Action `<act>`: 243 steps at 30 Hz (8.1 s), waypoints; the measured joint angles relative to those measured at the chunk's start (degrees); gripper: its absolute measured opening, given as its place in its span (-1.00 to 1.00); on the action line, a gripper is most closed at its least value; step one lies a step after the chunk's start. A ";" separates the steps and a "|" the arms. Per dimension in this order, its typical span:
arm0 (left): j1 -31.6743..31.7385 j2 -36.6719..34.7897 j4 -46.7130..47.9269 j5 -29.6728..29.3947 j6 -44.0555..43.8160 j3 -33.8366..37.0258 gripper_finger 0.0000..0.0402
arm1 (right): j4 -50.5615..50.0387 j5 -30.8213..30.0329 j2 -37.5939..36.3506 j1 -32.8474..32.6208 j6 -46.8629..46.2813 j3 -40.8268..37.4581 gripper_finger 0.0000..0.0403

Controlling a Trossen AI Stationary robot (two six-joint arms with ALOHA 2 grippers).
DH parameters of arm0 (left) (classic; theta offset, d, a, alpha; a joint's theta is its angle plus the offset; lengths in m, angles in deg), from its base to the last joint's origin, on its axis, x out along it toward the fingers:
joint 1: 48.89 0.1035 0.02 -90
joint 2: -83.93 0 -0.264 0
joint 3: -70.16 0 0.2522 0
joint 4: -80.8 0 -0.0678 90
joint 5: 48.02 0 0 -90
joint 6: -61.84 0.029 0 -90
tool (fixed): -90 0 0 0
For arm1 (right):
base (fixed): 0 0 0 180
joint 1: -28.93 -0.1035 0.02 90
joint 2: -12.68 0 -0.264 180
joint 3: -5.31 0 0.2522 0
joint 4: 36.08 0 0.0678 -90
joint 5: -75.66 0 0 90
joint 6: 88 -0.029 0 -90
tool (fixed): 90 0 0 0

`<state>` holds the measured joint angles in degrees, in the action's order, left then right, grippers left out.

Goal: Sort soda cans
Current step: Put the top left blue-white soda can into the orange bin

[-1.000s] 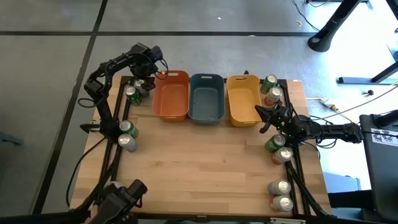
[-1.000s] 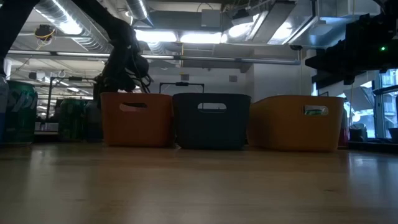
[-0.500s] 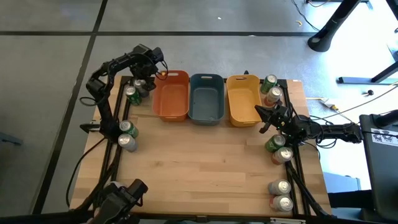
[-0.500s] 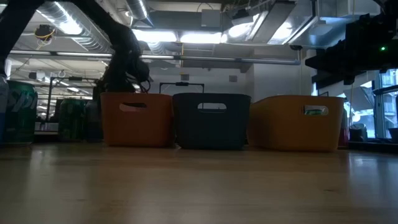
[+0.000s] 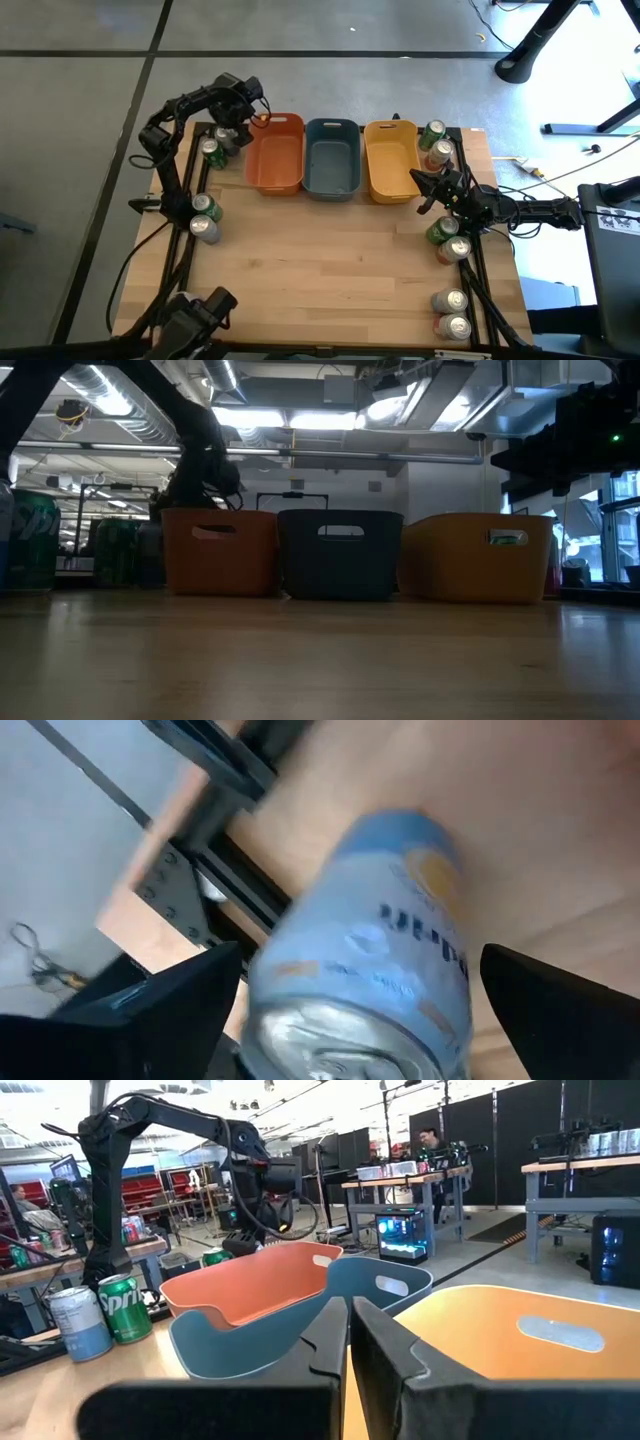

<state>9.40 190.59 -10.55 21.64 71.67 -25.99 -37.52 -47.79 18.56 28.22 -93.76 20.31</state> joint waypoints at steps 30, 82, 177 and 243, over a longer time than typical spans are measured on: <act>0.08 -0.28 3.01 4.89 1.13 -1.10 0.48 | 0.02 0.02 -0.01 -0.02 -0.17 0.00 -0.91; -24.27 3.45 -5.52 4.92 -4.11 -18.22 0.50 | -0.50 0.00 -0.01 -0.02 0.07 0.00 -0.91; -24.73 -12.74 9.74 5.81 -10.00 -19.99 0.95 | -3.02 0.02 0.01 -0.01 1.90 0.00 -0.91; -76.77 -42.80 15.10 20.17 -77.99 30.06 0.95 | -8.90 -3.58 0.00 -0.02 -0.43 0.04 -0.91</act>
<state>-67.37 147.79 4.55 41.81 -6.32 4.08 -46.42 -51.38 18.56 28.20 -94.19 20.35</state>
